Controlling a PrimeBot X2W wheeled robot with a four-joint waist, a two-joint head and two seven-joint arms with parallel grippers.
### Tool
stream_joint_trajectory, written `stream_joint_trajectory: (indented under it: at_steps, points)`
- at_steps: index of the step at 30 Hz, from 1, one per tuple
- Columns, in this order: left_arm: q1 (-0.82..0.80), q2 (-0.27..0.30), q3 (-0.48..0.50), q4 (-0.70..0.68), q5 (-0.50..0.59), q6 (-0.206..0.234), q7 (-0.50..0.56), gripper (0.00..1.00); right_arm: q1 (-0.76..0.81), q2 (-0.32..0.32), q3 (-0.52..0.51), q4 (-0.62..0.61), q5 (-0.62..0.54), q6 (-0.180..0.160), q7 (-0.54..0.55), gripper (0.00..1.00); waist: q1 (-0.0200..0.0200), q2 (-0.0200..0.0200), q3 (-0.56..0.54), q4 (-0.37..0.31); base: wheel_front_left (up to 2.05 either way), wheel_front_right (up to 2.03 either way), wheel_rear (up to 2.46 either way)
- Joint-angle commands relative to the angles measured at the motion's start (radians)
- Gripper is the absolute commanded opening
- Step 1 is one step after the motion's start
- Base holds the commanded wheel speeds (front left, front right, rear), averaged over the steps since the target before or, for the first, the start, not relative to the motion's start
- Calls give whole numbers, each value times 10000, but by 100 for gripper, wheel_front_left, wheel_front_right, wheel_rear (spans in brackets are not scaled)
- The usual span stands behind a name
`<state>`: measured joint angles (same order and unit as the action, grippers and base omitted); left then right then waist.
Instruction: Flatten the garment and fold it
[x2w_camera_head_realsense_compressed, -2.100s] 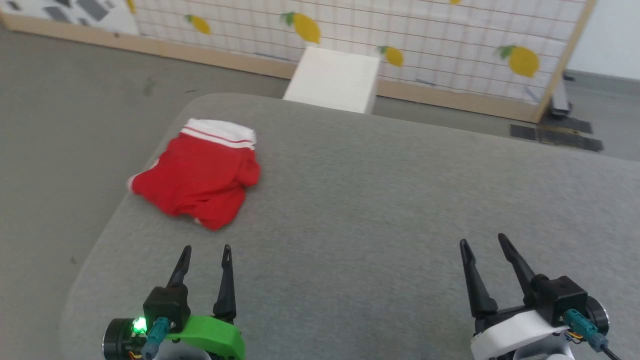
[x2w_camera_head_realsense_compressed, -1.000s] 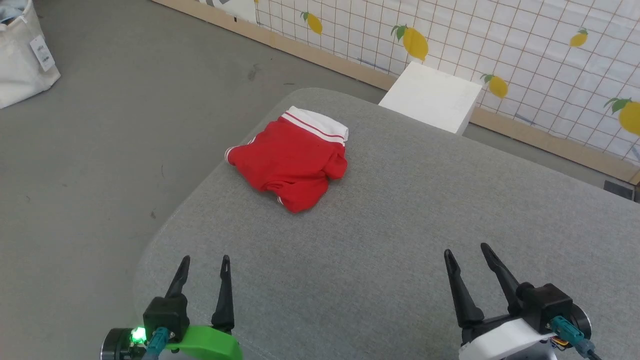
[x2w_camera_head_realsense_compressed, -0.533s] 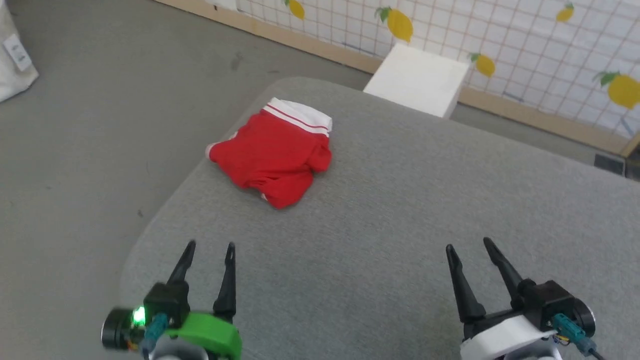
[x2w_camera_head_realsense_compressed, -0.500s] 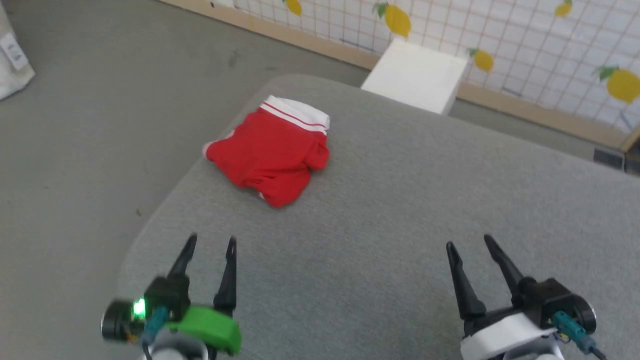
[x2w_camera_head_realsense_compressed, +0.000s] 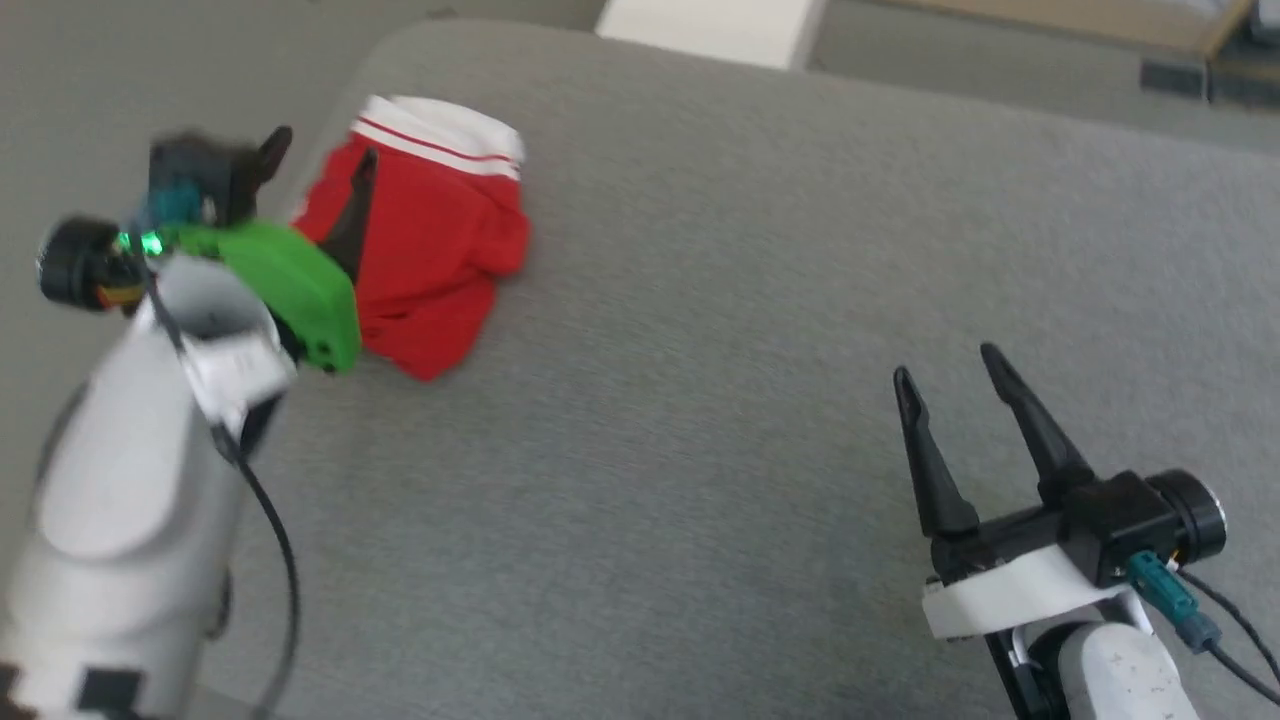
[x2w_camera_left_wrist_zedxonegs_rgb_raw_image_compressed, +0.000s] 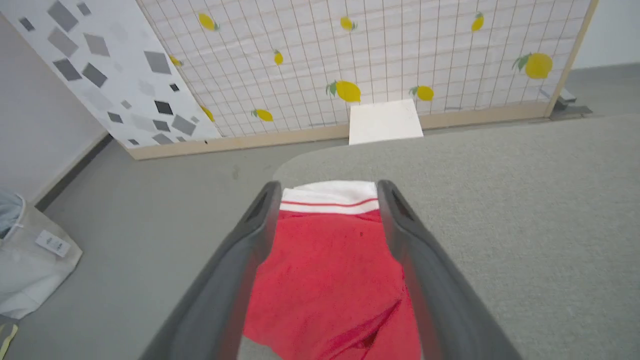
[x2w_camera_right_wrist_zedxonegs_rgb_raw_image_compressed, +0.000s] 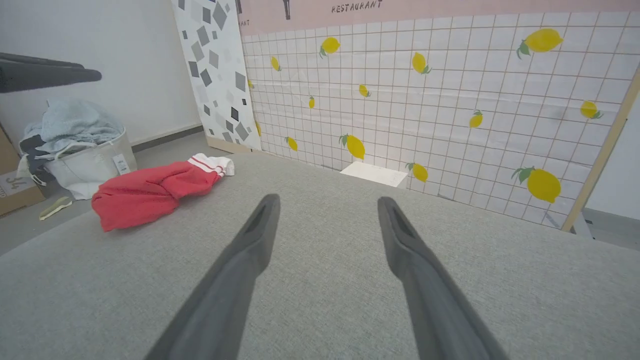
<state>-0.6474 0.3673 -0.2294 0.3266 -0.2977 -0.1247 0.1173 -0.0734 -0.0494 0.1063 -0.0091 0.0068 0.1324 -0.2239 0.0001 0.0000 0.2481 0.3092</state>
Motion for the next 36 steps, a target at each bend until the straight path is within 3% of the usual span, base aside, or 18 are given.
stream_joint_trajectory:
  at_steps: [1,7,15,22,23,24,25,30,36]
  points:
    - [-495,362,-336,324,-560,-55,766,100,-228,-8,50,-194,-75,-17,47,100,-1,0,1433,-1355,0,0,0]
    - [-2039,1819,-1631,1153,-2724,-57,4239,100,-582,-8,64,-605,-45,-17,48,100,-1,0,2334,-2110,0,0,0]
    - [-2886,2758,-2280,2179,-4265,-58,6130,100,-837,-8,88,-590,106,-17,-133,100,-1,0,3084,-2701,0,0,0]
    - [-2875,2912,-2489,3025,-5126,-59,7309,100,-993,-8,67,-481,191,-17,-248,100,-1,0,3273,-2872,0,0,0]
    - [-2825,2879,-2535,3068,-5307,-59,7455,80,-1012,-8,59,-461,197,-17,-261,100,-1,0,3278,-2877,0,0,0]
    - [-2790,2845,-2538,3100,-5463,-59,7537,36,-1024,-8,44,-445,202,-17,-270,100,-1,0,3278,-2873,0,0,0]
    - [-2753,2796,-2575,3094,-5621,-59,7631,0,-1040,-8,28,-421,205,-17,-280,100,-1,0,3271,-2862,0,0,0]
    - [-2720,2863,-2722,3091,-5849,-59,7487,0,-1092,-8,-24,-319,170,-17,-310,100,-1,0,3091,-2757,0,0,0]
    - [-2991,2978,-2651,3319,-5534,-59,6007,0,-1012,-8,-75,-104,97,-17,-331,100,-1,0,2354,-2649,0,0,0]
